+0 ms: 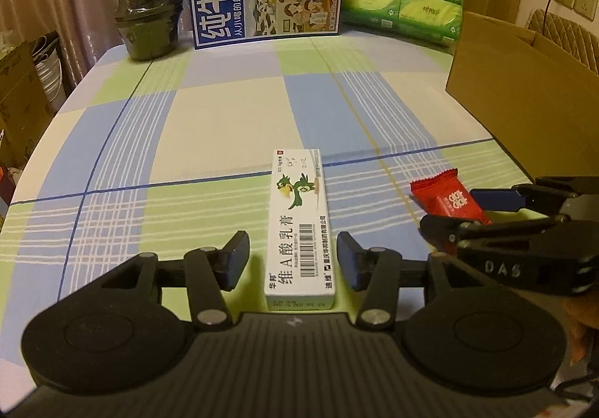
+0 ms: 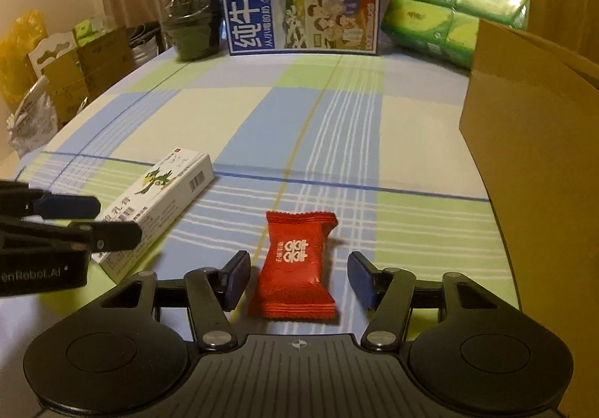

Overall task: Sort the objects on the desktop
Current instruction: 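Close the left tool on the white medicine box, then carry the medicine box with the left tool while the right tool carries the candy to the box, then open the left tool over the box while the right tool releases the candy inside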

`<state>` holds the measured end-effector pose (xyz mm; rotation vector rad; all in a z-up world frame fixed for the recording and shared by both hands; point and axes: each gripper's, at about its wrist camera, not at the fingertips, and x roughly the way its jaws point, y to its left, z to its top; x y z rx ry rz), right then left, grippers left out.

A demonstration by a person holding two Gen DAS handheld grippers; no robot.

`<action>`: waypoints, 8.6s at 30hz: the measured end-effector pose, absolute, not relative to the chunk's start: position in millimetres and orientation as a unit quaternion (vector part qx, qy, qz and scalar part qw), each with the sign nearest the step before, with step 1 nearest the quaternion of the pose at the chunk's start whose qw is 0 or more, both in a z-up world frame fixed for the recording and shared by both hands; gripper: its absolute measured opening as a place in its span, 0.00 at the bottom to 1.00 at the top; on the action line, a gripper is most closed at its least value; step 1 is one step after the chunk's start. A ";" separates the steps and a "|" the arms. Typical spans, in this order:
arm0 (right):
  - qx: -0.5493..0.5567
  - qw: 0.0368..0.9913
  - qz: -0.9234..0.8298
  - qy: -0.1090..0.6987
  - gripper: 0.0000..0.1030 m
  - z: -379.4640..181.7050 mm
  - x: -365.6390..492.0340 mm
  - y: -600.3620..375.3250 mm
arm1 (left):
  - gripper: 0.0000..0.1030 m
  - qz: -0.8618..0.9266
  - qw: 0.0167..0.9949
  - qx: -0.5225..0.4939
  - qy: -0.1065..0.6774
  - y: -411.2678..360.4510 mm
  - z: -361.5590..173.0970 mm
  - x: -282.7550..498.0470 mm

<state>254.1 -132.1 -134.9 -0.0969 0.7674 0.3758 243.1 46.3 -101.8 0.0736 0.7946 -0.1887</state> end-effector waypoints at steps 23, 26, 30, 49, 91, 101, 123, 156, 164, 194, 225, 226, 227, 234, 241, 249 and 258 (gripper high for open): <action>-0.054 0.920 0.182 0.344 0.24 -139.0 248.3 -122.9 | 0.51 -0.099 0.915 0.025 0.389 44.9 -112.2 262.6; -0.050 0.921 0.181 0.342 0.24 -136.1 248.7 -122.4 | 0.49 -0.102 0.914 0.024 0.391 42.4 -114.6 267.2; -0.043 0.922 0.177 0.342 0.24 -133.6 250.0 -124.0 | 0.43 -0.104 0.912 0.034 0.395 39.0 -117.9 270.0; -0.020 0.924 0.172 0.342 0.24 -128.8 254.2 -131.7 | 0.32 -0.091 0.919 0.021 0.383 41.8 -108.4 264.9; 0.027 0.948 0.142 0.284 0.24 -28.4 117.9 -199.9 | 0.32 -0.090 0.937 -0.017 0.337 6.2 9.4 129.6; 0.041 0.955 0.123 0.268 0.24 8.3 85.7 -233.8 | 0.32 -0.120 0.936 -0.011 0.330 -33.0 29.4 89.6; 0.039 0.959 0.050 0.275 0.24 39.3 40.4 -346.3 | 0.32 -0.216 0.915 0.008 0.342 -142.9 36.5 38.3; 0.020 0.961 0.045 0.273 0.24 48.4 69.5 -403.0 | 0.32 -0.251 0.906 0.016 0.342 -225.8 47.1 61.5; 0.003 0.960 0.057 0.273 0.24 52.0 93.7 -401.9 | 0.32 -0.238 0.908 0.000 0.345 -232.0 49.3 84.9; -0.016 0.951 0.084 0.298 0.24 45.6 172.9 -409.4 | 0.32 -0.204 0.906 -0.030 0.369 -250.2 39.7 155.7; -0.004 0.942 0.082 0.326 0.24 35.5 223.3 -411.4 | 0.33 -0.189 0.906 -0.055 0.375 -232.0 29.3 222.4; -0.004 0.941 0.082 0.327 0.24 34.3 223.7 -410.6 | 0.33 -0.189 0.906 -0.055 0.374 -230.5 29.4 222.0; -0.004 0.941 0.083 0.328 0.24 33.1 224.0 -409.8 | 0.33 -0.188 0.907 -0.054 0.373 -229.3 29.6 221.4; -0.003 0.939 0.087 0.332 0.24 29.8 223.8 -404.2 | 0.33 -0.188 0.908 -0.050 0.372 -225.0 31.4 218.9; 0.000 0.939 0.090 0.331 0.24 32.5 226.5 -399.8 | 0.33 -0.191 0.908 -0.050 0.370 -224.0 34.4 216.5; 0.050 0.944 0.097 0.311 0.72 39.0 227.5 -408.9 | 0.39 -0.193 0.907 -0.053 0.371 -221.7 33.6 213.6; 0.047 0.944 0.084 0.316 0.72 39.1 220.1 -416.7 | 0.42 -0.189 0.907 -0.054 0.373 -217.1 32.9 209.9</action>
